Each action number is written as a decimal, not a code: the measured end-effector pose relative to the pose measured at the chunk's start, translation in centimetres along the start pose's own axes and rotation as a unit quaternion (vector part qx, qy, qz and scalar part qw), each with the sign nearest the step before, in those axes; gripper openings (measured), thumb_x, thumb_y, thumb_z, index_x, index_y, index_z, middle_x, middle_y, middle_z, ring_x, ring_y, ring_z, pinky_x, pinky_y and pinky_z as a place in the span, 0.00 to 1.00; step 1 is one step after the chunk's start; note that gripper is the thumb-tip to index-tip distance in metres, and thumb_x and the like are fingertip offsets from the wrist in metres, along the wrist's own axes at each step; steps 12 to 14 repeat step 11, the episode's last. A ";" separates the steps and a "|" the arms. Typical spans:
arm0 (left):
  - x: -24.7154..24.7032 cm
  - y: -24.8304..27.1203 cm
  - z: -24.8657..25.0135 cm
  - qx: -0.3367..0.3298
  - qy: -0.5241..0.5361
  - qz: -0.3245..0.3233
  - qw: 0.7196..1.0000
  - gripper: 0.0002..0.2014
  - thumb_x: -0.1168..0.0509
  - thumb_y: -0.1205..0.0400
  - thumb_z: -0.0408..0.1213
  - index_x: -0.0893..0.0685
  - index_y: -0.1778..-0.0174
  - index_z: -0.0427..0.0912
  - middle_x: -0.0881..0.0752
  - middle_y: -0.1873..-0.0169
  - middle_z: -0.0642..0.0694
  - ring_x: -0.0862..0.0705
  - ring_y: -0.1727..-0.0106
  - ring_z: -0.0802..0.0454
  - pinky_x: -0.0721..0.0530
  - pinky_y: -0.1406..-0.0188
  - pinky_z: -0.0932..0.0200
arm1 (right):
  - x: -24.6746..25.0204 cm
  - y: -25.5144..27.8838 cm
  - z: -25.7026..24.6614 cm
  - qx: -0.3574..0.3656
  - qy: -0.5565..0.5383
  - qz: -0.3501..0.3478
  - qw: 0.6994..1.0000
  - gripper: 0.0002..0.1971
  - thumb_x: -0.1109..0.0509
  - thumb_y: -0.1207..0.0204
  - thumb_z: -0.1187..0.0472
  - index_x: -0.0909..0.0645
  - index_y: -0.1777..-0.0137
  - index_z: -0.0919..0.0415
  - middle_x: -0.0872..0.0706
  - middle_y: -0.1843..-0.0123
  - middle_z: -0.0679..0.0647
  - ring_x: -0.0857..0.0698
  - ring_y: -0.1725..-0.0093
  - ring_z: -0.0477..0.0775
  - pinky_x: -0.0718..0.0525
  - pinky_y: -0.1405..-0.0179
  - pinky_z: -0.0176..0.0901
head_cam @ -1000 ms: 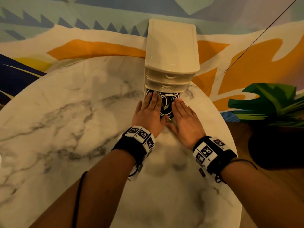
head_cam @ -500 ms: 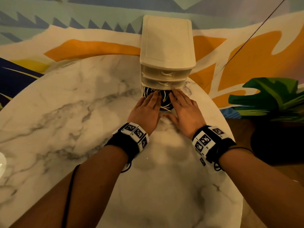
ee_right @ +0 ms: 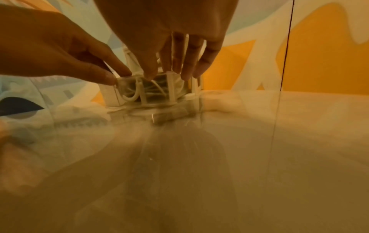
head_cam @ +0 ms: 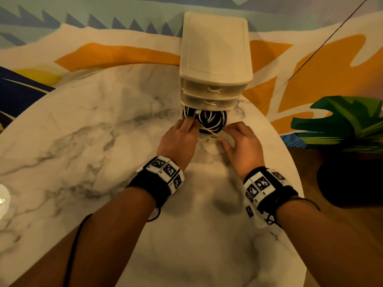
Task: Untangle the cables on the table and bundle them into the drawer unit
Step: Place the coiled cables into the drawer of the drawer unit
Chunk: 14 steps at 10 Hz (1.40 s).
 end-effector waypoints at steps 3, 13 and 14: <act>1.4 -1.0 -1.4 0.142 0.080 0.075 0.984 0.08 0.35 0.25 0.33 0.19 0.52 0.35 0.19 0.48 0.36 0.21 0.47 0.36 0.21 0.52 0.47 | 0.7 -1.3 2.8 -0.161 -0.070 0.017 0.984 0.08 0.29 0.27 0.53 0.22 0.58 0.56 0.16 0.59 0.54 0.18 0.60 0.57 0.19 0.61 0.49; -1.3 8.9 -4.6 0.361 0.478 -0.034 0.800 0.03 0.34 0.20 0.35 0.15 0.58 0.46 0.14 0.66 0.40 0.18 0.65 0.46 0.20 0.61 0.56 | -2.2 -1.3 1.8 -0.131 -0.230 -0.187 0.946 0.08 0.35 0.22 0.61 0.15 0.51 0.63 0.10 0.55 0.57 0.13 0.53 0.59 0.17 0.45 0.53; -1.3 8.9 -4.6 0.361 0.478 -0.034 0.800 0.03 0.34 0.20 0.35 0.15 0.58 0.46 0.14 0.66 0.40 0.18 0.65 0.46 0.20 0.61 0.56 | -2.2 -1.3 1.8 -0.131 -0.230 -0.187 0.946 0.08 0.35 0.22 0.61 0.15 0.51 0.63 0.10 0.55 0.57 0.13 0.53 0.59 0.17 0.45 0.53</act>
Point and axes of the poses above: each hand's wrist, its own y-axis away from the middle knuckle, its own x-axis out of the back of the hand, z = x × y, the point moved 8 cm from there along -y, towards the middle knuckle
